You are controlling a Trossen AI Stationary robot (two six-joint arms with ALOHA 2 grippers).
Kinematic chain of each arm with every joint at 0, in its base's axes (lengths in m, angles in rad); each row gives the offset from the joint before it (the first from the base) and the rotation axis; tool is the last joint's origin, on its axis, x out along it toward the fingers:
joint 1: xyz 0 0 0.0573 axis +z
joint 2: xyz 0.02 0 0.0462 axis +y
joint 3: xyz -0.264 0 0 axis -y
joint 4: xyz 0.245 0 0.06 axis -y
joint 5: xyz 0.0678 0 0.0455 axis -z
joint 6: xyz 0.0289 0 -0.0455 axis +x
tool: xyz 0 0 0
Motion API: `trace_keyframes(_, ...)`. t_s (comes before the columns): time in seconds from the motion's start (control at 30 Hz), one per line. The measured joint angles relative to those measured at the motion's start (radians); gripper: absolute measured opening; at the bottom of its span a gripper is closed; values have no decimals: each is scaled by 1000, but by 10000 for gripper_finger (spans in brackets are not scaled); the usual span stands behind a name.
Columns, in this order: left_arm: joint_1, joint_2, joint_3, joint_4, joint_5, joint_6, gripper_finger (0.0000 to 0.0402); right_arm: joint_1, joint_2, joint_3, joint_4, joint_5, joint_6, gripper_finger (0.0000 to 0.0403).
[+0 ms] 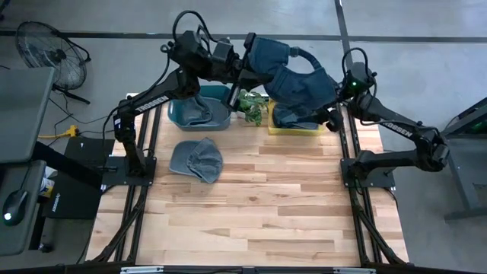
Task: Pick & Place hat
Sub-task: Put the blue cap into the yellow bin
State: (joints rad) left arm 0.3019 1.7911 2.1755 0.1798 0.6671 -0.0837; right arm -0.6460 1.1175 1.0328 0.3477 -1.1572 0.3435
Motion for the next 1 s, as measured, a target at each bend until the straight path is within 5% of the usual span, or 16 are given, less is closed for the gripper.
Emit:
trace_keyframes(0.33, 0, -3, 2, 34, 5, 9, 3, -56, 10, 0, -20, -103, 344, 218)
trace_keyframes(0.77, 0, -3, 2, 34, 22, 16, 3, -90, 169, -2, -8, -97, 396, 218)
trace_keyframes(1.0, 0, -3, 2, 35, 22, 16, 3, -102, 258, -1, 324, -109, 622, 218)
